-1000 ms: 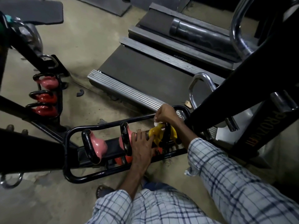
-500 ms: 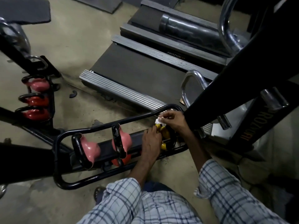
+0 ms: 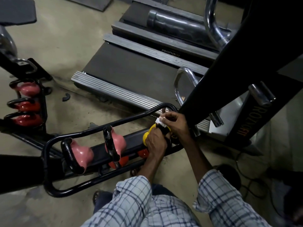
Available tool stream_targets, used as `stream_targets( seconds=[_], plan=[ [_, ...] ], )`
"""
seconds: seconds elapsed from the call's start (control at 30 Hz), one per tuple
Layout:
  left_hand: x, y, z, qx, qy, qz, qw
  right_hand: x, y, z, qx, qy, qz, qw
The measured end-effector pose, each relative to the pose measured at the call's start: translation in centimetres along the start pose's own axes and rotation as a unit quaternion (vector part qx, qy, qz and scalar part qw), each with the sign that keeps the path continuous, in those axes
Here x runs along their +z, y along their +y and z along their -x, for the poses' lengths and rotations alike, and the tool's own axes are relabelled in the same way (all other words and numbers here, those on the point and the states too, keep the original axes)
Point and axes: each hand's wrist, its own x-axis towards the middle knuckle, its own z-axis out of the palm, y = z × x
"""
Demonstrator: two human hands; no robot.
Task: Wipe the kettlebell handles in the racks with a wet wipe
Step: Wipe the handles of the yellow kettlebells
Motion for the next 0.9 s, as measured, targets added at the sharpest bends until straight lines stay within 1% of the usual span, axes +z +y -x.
stream_targets(
  seconds=[0.07,0.1,0.3,0.43,0.5,0.6,0.73,0.83,0.9],
  plan=[
    [0.4,0.1,-0.2,-0.002,0.026,0.030,0.999,0.1,0.1,0.4,-0.006,-0.007,-0.017,1.000],
    [0.6,0.0,-0.4,-0.011,0.025,0.036,0.999,0.2,0.1,0.5,-0.005,-0.009,-0.026,1.000],
    [0.9,0.2,-1.3,-0.088,-0.039,-0.004,0.995,0.4,0.3,0.6,0.030,-0.012,-0.086,0.996],
    [0.6,0.1,-1.4,-0.124,-0.032,0.012,0.992,0.3,-0.3,0.3,0.062,-0.017,-0.151,0.986],
    [0.6,0.1,-1.4,-0.128,-0.023,0.017,0.991,0.3,-0.5,0.2,0.073,-0.017,-0.151,0.986],
    [1.1,0.1,-1.5,-0.110,-0.019,0.002,0.994,0.4,-0.4,0.1,0.074,-0.014,-0.138,0.988],
    [2.1,0.1,-1.8,-0.111,-0.044,-0.036,0.992,0.5,-0.2,0.1,0.072,-0.010,-0.141,0.987],
    [2.1,0.3,-2.0,-0.140,-0.033,-0.016,0.990,0.7,-0.4,0.0,0.074,-0.002,-0.149,0.986],
    [1.6,0.5,-1.8,-0.143,-0.027,0.002,0.989,0.7,-0.1,-0.2,0.066,0.002,-0.142,0.988]
  ],
)
